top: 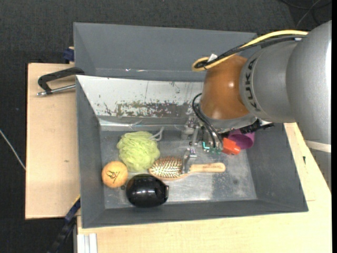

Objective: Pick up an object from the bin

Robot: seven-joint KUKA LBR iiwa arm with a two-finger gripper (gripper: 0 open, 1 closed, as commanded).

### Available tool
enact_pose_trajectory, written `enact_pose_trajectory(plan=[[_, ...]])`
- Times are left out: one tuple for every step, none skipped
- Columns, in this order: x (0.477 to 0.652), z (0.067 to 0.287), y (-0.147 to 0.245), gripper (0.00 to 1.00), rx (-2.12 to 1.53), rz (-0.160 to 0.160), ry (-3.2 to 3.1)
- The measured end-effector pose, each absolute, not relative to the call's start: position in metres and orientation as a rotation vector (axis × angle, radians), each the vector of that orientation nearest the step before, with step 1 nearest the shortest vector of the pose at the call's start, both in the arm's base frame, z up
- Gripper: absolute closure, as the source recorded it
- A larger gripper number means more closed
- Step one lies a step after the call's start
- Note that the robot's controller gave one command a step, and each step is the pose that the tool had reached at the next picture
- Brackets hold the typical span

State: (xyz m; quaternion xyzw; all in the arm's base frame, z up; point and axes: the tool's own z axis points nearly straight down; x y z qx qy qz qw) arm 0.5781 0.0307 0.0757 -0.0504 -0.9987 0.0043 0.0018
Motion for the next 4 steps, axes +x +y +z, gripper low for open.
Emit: enact_pose_trajectory(plan=[[0.587,0.076,0.047,0.00,-0.170,0.003,-3.139],[0.595,0.079,0.079,1.00,-0.396,0.008,-3.100],[0.595,0.079,0.079,1.00,-0.396,0.007,-3.099],[0.603,0.114,0.141,0.00,-0.307,-0.001,-3.132]])
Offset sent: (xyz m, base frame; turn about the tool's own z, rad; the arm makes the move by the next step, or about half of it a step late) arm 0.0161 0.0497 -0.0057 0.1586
